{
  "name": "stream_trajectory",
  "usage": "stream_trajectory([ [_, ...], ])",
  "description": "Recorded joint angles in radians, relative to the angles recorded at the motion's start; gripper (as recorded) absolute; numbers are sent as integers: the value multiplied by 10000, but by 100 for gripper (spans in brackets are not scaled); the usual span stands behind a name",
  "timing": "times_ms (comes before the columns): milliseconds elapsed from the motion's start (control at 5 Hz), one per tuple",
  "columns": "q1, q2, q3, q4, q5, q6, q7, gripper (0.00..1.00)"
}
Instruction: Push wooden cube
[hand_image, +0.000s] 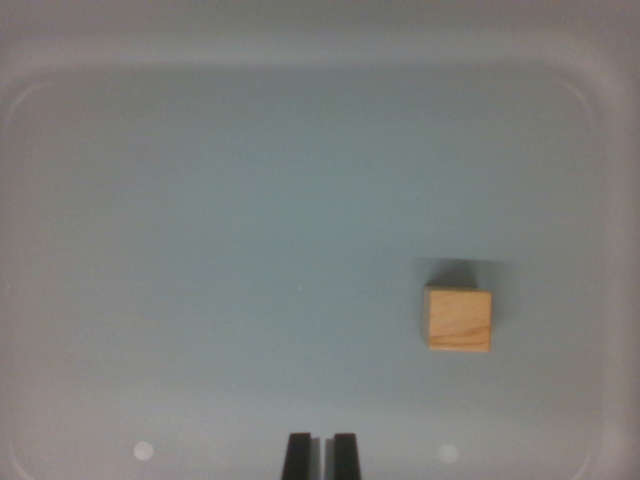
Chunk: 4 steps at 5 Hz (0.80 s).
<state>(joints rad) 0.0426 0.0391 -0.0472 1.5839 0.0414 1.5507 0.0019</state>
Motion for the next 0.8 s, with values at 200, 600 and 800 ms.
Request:
stream_trajectory([
  [200,0,0,0,0,0,0,0,0],
  [600,-21,16,-24,-207,-10,-216,-45,0],
  [800,-46,36,-53,-455,-22,-474,-99,0],
])
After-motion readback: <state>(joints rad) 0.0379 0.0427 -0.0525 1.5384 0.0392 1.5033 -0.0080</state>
